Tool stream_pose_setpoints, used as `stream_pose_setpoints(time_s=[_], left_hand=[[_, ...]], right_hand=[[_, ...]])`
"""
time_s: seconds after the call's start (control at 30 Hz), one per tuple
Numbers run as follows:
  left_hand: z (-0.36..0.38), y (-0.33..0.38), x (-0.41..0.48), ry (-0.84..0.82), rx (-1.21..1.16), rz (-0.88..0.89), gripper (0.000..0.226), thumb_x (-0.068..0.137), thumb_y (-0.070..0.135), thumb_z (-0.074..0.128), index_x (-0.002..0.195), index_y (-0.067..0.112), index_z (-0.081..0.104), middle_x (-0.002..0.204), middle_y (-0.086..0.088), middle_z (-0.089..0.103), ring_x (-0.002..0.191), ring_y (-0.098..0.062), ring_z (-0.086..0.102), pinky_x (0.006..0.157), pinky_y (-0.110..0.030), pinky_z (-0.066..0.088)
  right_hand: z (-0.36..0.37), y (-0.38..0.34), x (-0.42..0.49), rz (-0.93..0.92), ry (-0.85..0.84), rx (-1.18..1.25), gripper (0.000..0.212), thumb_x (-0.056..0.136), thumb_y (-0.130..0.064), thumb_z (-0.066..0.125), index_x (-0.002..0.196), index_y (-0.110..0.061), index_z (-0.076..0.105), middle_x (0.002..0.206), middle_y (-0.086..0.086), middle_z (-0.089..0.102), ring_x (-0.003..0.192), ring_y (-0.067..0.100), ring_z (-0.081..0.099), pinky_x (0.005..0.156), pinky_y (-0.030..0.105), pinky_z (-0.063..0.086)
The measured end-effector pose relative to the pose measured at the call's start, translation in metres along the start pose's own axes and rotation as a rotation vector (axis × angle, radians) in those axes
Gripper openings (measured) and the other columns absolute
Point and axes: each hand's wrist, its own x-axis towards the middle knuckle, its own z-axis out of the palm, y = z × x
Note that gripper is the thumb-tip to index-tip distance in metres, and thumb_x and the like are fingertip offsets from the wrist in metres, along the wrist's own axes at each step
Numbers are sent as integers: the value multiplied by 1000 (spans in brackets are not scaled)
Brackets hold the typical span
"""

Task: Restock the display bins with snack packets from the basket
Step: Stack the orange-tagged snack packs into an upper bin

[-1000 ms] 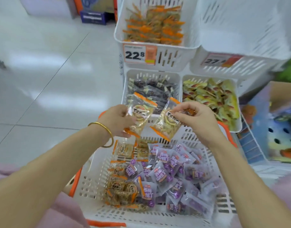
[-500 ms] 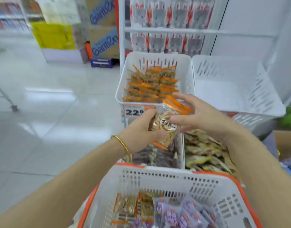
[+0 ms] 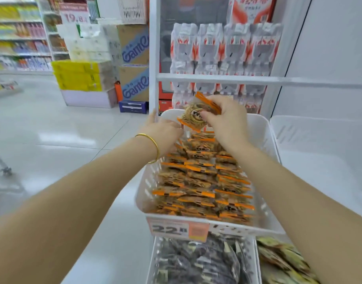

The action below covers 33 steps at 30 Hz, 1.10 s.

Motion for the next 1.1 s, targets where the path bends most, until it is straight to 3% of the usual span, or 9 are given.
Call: stream_pose_setpoints(time_s=[0.17,0.27,0.4,0.63,0.8,1.0,1.1], left_hand=[[11,4,12,75,157,-91,37,92,11,51,124,29,53,119,8,59,121,-17,46,110,-60,0],[14,5,12,151,135,-145,29,91,12,53,109,32,61,105,9,63,110,-17,52,112,-55,1],[17,5,7,219,-9,-177,25,91,13,52,95,33,67,100,9,64,114,-16,47,113,-50,-1],[17,10,-10,306,-251,-223,13,90,30,57,93,34,69,100,13,60,113,-14,44,110,-43,9],[23,18,-22,388,-407,-267,11,89,30,59,92,32,69,99,11,58,106,-12,49,108,-36,16],[22,20,-19,401,-401,-315,16,94,28,51,99,28,67,104,9,59,106,-16,47,101,-33,22],[21,24,-15,371,-335,-327,18,95,27,49,101,27,65,105,7,60,105,-17,48,100,-34,23]], right_hand=[[18,12,4,-22,20,18,25,87,-16,64,112,-18,66,94,-10,64,87,5,56,73,14,40],[25,16,3,-20,-4,54,25,89,-16,62,113,-17,64,93,-8,64,85,7,58,78,22,46],[30,17,6,-57,-11,37,23,88,-16,62,111,-17,66,99,-2,69,91,14,62,84,35,50],[38,22,12,-235,-214,-245,25,89,-13,58,113,-17,64,104,2,69,97,22,61,84,39,48],[52,26,15,-290,-341,-432,13,91,-19,55,103,-17,62,99,0,65,92,22,60,76,39,50],[59,36,17,-187,-540,-616,26,98,-27,46,122,-16,52,117,6,52,97,27,56,76,43,50],[60,34,19,-107,-670,-530,37,98,-34,47,129,-15,44,123,6,56,102,25,57,84,43,50]])
